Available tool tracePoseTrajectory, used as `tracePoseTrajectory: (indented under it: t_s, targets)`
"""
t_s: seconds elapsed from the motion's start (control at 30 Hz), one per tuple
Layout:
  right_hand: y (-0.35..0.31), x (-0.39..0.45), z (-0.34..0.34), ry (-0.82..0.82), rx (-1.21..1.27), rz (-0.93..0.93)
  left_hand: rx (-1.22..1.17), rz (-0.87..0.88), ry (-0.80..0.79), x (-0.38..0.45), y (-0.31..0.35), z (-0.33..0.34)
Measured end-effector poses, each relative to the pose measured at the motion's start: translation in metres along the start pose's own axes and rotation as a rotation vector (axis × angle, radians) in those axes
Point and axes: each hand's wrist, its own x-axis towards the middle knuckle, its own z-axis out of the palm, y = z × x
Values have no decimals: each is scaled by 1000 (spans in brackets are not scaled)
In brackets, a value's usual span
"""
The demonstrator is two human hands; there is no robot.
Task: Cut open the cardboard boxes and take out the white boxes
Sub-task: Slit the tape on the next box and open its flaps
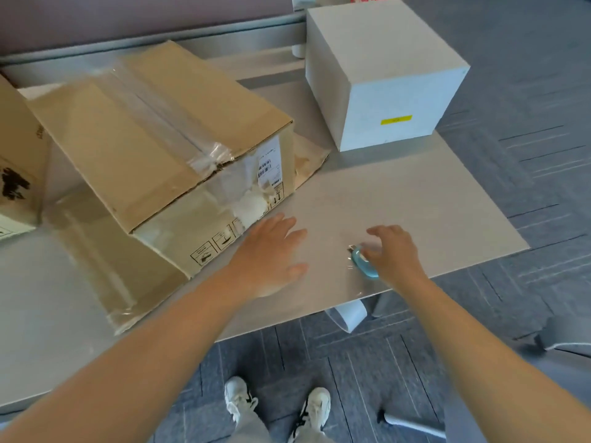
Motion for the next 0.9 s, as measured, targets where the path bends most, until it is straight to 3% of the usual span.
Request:
tracePoseTrajectory:
  t_s: [0.13, 0.2, 0.3, 0.43, 0.57, 0.77, 0.9]
  targets:
    - [-31, 6, -32, 27, -49, -145, 14, -4, 178, -7, -3, -35]
    - [-56, 9, -49, 51, -40, -236, -10, 47, 372, -13, -7, -54]
    - [-98, 15, -67, 71, 20, -382, 47, -19, 467, -23, -27, -81]
    - [-145, 24, -76, 35, 89, -517, 5, -291, 360, -34, -67, -85]
    - [-176, 38, -72, -39, -75, -603, -70, -450, 316, -42, -96, -78]
    - [-197, 56, -65, -124, -266, -646, -111, -460, 314, -44, -116, -70]
    - [-202, 57, -61, -119, -239, -621, -113, -445, 362, -50, -136, -68]
